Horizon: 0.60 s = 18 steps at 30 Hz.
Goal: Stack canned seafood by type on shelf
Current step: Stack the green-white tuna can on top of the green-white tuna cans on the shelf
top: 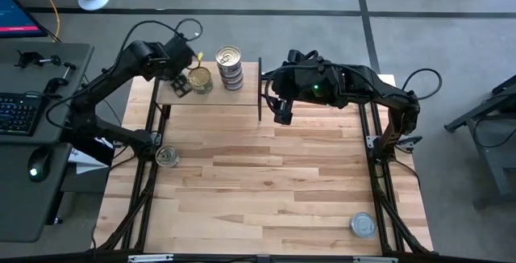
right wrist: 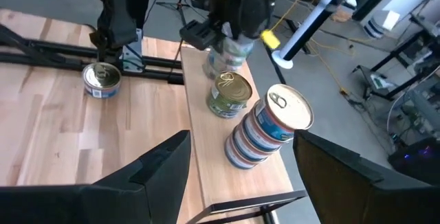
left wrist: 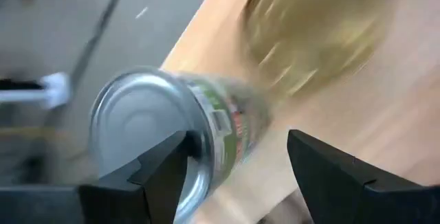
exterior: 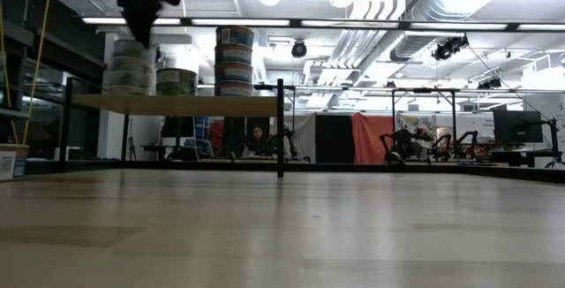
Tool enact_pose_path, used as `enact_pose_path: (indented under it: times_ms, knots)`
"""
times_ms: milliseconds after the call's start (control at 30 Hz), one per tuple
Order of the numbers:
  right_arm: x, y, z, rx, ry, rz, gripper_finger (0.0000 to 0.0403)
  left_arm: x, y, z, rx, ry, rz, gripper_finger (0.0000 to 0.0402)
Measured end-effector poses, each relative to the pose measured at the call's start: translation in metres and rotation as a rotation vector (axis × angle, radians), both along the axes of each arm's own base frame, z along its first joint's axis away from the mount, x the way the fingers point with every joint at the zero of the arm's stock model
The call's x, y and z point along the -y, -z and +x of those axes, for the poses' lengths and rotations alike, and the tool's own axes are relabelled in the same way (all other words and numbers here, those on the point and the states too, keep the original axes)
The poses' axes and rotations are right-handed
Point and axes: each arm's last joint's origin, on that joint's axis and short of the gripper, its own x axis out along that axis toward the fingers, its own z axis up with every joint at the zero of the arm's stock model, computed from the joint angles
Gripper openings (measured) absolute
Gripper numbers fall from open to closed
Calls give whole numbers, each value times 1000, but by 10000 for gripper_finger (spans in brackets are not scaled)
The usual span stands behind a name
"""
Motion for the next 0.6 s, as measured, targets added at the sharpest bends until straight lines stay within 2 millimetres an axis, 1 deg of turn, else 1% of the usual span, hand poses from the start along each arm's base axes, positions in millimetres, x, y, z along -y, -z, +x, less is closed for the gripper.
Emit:
enact_pose_path:
  times_ms: [67,167,233,300,333,600]
  knots:
    - [0,0,0,-5,-6,-12,248,5,-3,12,164,11,-23,239]
    - [0,0,0,-8,-9,-16,248,20,-8,38,383,130,-77,236]
    - [1,0,0,-10,-11,-23,248,31,-10,49,380,190,-15,229]
    - [2,0,0,-14,-10,-29,248,33,-13,50,350,187,80,220]
    - [2,0,0,-13,-12,-27,248,32,-13,49,340,176,95,216]
    - [2,-1,1,-5,-18,-23,248,26,-11,44,310,131,100,198]
